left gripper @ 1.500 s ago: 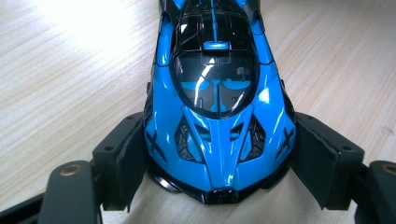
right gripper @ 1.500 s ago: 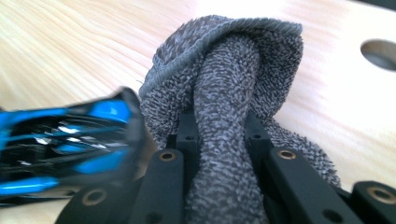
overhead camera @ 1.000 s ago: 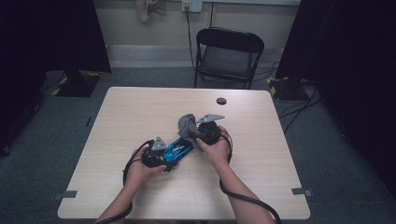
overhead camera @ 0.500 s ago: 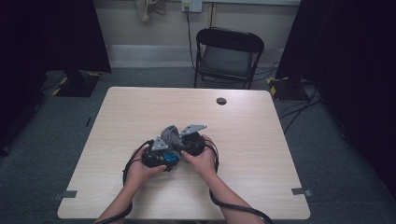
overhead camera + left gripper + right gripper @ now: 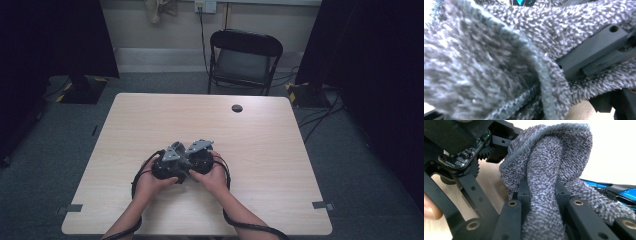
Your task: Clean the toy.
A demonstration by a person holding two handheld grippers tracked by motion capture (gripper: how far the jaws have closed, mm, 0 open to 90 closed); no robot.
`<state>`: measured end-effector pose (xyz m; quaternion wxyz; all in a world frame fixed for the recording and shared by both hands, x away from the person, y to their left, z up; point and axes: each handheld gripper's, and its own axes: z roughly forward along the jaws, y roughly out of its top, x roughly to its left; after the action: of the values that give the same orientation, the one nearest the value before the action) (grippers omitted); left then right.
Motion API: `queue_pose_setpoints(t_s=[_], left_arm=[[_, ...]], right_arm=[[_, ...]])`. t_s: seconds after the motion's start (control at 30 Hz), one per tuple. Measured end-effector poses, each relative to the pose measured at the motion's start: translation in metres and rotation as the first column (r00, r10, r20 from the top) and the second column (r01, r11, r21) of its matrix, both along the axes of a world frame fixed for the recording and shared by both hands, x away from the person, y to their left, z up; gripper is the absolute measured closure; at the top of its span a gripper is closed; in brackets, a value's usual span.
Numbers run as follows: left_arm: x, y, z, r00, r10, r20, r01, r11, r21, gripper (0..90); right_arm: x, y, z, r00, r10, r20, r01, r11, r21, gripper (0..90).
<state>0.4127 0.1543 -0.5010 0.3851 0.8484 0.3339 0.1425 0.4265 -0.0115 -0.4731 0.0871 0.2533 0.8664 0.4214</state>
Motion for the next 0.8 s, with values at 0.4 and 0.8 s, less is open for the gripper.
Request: queue_pose_setpoints(t_s=[0.4, 0.8], left_arm=[[0.0, 0.0, 0.0, 1.0, -0.001, 0.003, 0.001, 1.0, 0.001, 24.3], [0.0, 0.001, 0.0, 1.0, -0.006, 0.001, 0.006, 0.9999, 0.011, 24.3]], right_arm=[[0.0, 0.002, 0.0, 0.9993, 0.02, 0.032, -0.019, 0.9993, -0.032, 73.7], [0.011, -0.002, 0.002, 0.9997, -0.012, 0.023, 0.012, 0.9998, -0.013, 73.8]])
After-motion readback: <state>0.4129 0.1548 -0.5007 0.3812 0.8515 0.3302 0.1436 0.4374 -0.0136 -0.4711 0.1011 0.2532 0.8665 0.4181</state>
